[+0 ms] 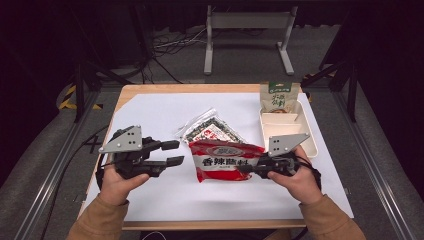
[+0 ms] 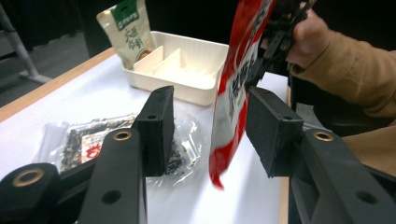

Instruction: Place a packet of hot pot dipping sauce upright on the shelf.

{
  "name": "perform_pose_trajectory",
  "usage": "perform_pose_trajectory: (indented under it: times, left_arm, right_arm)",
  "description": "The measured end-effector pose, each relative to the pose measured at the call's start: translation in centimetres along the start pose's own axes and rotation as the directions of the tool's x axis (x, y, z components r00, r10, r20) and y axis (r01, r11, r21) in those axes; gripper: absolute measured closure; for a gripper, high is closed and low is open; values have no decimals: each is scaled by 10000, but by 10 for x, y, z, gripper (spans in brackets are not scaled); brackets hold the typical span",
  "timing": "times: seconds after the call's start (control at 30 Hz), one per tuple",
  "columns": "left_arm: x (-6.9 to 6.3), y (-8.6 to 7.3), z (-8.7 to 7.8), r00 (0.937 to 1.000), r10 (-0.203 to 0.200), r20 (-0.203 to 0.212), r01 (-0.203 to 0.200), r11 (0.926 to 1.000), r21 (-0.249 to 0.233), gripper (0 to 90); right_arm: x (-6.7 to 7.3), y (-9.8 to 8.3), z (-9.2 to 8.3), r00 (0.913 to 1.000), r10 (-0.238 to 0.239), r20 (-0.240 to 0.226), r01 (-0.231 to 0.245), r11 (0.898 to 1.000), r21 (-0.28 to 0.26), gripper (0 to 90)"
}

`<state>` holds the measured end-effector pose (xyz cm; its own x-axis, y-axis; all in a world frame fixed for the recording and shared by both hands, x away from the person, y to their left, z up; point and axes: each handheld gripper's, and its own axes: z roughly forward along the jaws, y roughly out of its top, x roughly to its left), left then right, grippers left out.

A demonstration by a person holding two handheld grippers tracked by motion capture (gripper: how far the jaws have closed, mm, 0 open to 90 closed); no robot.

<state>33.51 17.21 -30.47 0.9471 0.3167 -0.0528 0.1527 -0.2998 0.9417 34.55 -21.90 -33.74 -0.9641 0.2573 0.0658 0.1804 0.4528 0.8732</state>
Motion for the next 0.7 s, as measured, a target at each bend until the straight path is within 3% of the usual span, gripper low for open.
perform_pose_trajectory:
  times: [0.37, 0.7]
  left_arm:
    - [13, -12, -3, 9976, -191, -661, 224, 9986, 489, 500]
    - [29, -26, -5, 9887, -527, -1403, 642, 9948, 791, 457]
  right_arm:
    - [-15, 4, -32, 9974, 109, 707, -113, 9999, 53, 874]
    - [-34, 15, -60, 9918, 16, 1275, -32, 9999, 121, 875]
